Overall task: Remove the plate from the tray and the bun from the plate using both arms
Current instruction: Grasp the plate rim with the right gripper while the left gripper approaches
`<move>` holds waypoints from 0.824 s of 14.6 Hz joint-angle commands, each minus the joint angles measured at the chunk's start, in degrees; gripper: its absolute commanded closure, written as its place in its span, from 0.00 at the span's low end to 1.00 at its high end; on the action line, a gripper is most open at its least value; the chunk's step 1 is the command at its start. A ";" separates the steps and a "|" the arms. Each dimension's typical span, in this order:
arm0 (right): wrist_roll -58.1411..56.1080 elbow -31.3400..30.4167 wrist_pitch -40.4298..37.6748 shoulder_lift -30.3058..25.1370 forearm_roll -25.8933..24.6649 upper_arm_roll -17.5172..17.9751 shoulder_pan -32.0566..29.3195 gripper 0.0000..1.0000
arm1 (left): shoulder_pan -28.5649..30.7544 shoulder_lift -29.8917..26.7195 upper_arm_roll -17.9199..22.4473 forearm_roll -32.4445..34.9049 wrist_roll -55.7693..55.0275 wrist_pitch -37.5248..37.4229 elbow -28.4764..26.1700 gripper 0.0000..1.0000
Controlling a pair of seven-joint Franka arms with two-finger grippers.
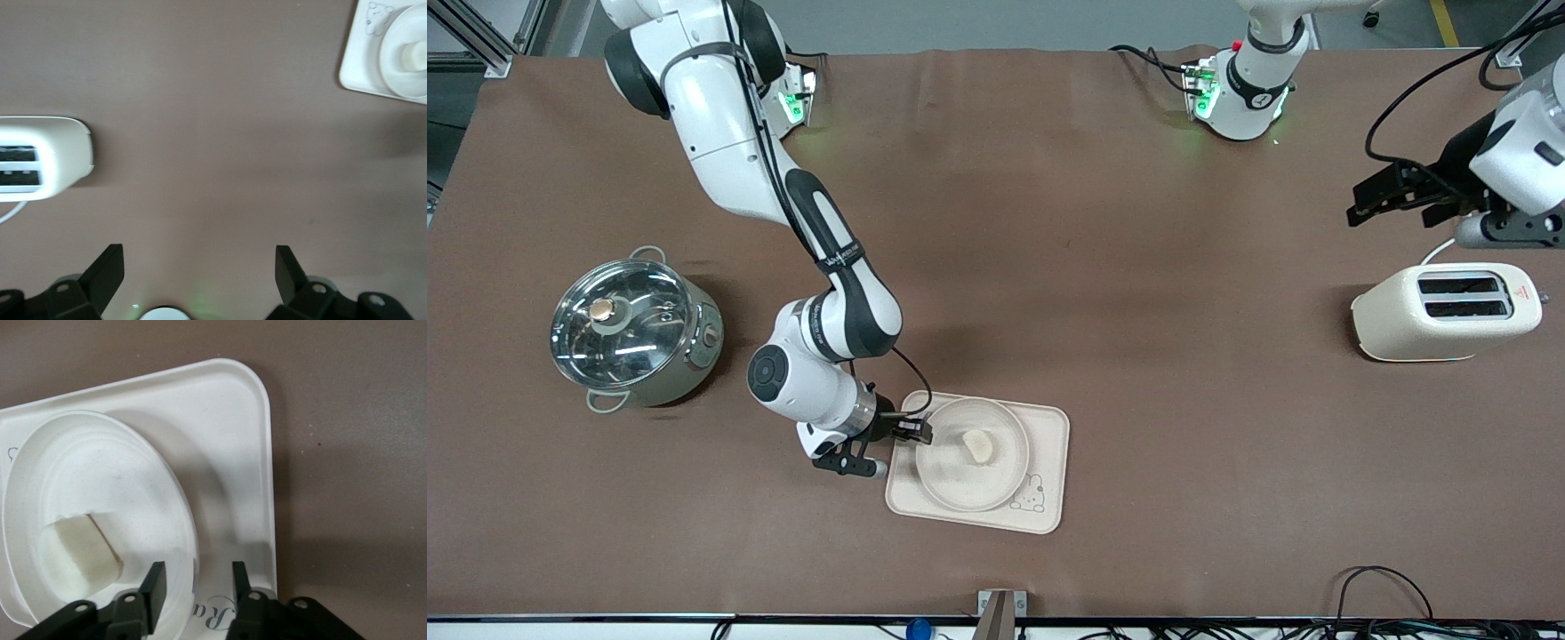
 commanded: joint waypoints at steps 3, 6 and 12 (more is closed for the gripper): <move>-0.72 2.16 -0.05 1.54 1.00 0.27 -0.26 0.92 | -1.63 2.71 -1.21 -1.45 -3.66 3.60 0.81 0.00; -0.72 2.78 -0.05 2.33 1.00 0.27 -0.26 0.98 | -5.92 4.81 -1.29 -1.10 -8.82 8.60 0.89 0.00; -1.25 2.70 -0.31 1.37 1.17 0.27 -0.35 1.00 | -12.08 9.39 -1.21 -1.19 -19.73 13.62 1.86 0.00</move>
